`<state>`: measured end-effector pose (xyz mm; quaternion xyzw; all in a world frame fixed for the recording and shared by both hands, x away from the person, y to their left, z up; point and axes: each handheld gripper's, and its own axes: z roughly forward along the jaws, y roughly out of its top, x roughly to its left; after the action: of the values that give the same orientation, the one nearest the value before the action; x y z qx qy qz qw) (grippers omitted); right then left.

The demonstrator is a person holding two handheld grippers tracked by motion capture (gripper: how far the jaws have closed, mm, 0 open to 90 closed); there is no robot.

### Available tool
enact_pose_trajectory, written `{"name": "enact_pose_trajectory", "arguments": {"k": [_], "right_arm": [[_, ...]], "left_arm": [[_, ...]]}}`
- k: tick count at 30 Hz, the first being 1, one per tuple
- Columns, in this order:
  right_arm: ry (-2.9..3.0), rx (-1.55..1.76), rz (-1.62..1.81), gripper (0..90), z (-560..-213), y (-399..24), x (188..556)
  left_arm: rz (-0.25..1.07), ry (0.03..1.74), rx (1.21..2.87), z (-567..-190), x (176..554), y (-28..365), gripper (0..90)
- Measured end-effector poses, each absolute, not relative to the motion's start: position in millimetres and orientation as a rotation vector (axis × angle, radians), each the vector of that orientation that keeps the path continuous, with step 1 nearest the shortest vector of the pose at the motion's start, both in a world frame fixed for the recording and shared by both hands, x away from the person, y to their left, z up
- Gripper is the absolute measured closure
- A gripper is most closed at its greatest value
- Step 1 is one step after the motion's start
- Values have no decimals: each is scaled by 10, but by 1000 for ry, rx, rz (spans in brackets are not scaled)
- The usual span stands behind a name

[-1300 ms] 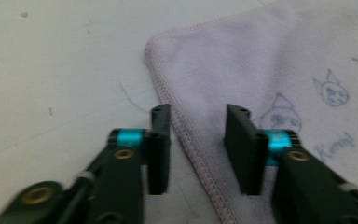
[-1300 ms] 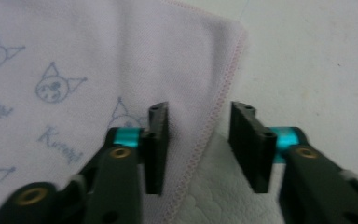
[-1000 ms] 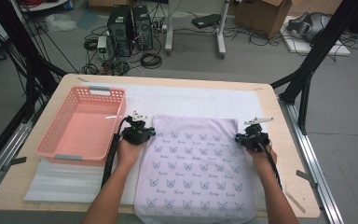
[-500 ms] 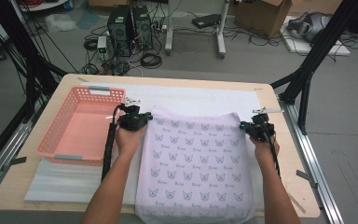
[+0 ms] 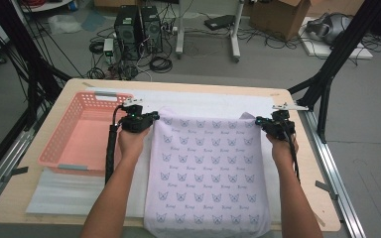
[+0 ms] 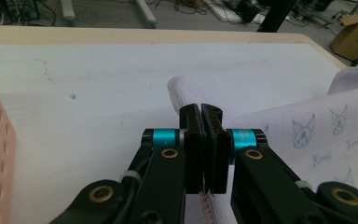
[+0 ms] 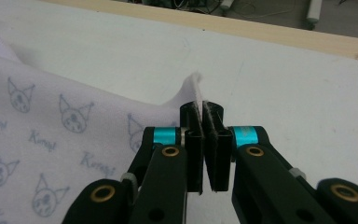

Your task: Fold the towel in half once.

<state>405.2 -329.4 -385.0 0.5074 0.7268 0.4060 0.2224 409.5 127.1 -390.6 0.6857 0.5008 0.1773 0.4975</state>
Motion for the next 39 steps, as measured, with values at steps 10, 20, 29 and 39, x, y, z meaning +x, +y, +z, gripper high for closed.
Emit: {"name": "enact_pose_trajectory", "arguments": {"k": [10,20,29,39], "right_arm": [[2028,1392,1152,875,-3851,-3323,3833],[2082,1330,1160,875,-3786,-3252,3646],[2098,1310,1194,874,-3892,-3270,3338],[2130,1297,1208,874,-4021,-3340,2991]], "left_arm": [[391,1172,1699,-3913,3875,1306,875],[379,1131,1721,-4007,3599,1363,875],[386,1081,1745,-4029,3272,1311,875],[375,1043,1747,-4163,2857,1349,874]]}}
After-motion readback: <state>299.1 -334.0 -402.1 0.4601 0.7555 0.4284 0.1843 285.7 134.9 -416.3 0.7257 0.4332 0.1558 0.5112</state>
